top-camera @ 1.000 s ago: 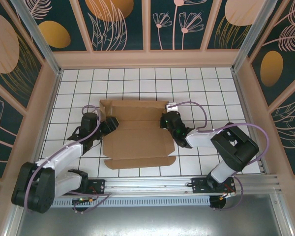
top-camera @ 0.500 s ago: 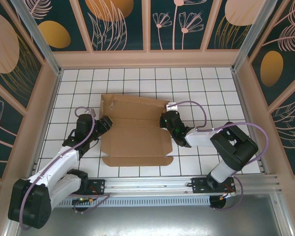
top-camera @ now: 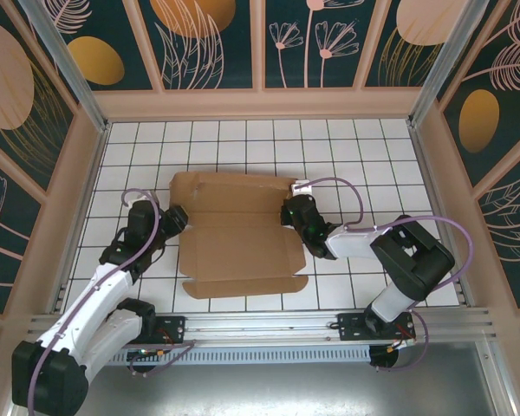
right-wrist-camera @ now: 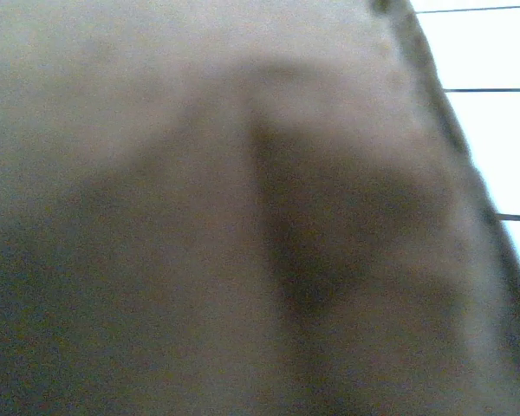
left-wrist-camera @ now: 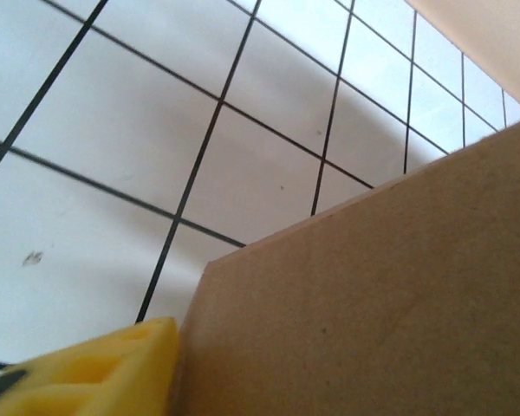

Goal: Fold the paper box

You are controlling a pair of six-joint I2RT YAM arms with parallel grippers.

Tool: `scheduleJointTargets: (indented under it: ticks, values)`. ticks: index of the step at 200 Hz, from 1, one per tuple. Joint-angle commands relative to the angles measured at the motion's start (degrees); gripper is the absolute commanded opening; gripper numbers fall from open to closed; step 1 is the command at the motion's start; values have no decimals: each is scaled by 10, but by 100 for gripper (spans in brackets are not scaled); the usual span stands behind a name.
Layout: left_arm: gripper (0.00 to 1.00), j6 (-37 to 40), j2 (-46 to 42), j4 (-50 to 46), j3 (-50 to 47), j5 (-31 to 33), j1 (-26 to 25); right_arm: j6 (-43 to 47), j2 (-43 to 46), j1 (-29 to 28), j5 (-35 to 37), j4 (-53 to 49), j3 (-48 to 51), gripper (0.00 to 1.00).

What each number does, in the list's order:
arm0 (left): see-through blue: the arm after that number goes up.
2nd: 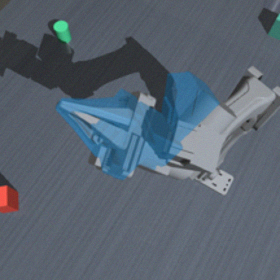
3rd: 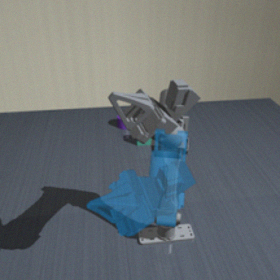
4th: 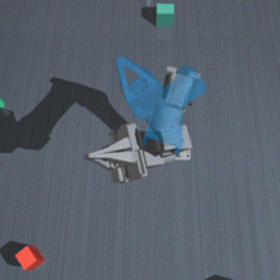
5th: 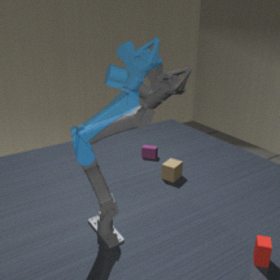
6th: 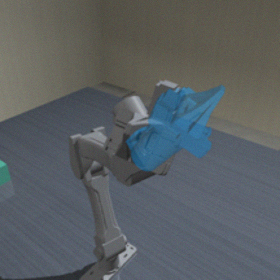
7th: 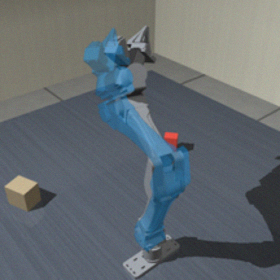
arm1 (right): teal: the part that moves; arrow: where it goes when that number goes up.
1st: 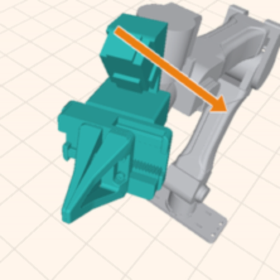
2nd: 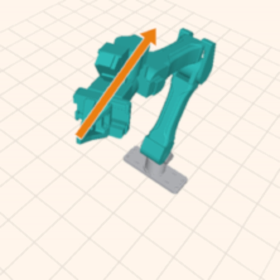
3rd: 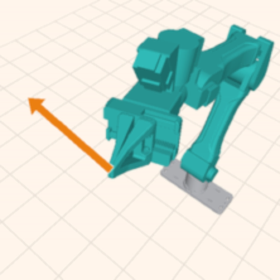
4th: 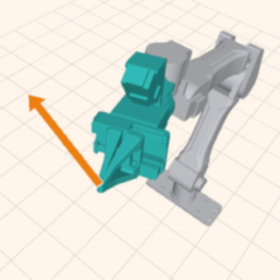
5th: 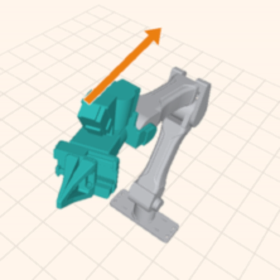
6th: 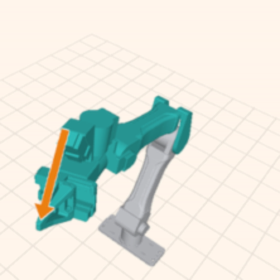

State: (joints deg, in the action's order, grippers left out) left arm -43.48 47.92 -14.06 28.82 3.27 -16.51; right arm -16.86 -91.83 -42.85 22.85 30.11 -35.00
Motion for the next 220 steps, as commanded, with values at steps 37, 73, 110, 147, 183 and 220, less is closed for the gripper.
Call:
scheduleJointTargets:
  ticks: [37,73,110,147,183,220]
  values:
    - [1,2,-20,-4,39,-80,-11,28,-27,-3,12,-88,2,0]
    - [2,22,-42,-45,57,-49,-20,32,-28,0,15,-93,-2,0]
    - [21,23,-55,-69,76,-26,-23,30,-33,4,15,-98,-9,0]
    - [48,35,-83,-120,94,67,-24,31,-32,10,33,-110,-10,0]
    - [50,55,-85,-131,106,72,-25,34,-17,18,32,-117,-3,0]
    - [13,76,-44,-74,100,-29,-47,35,-17,18,23,-112,-2,0]
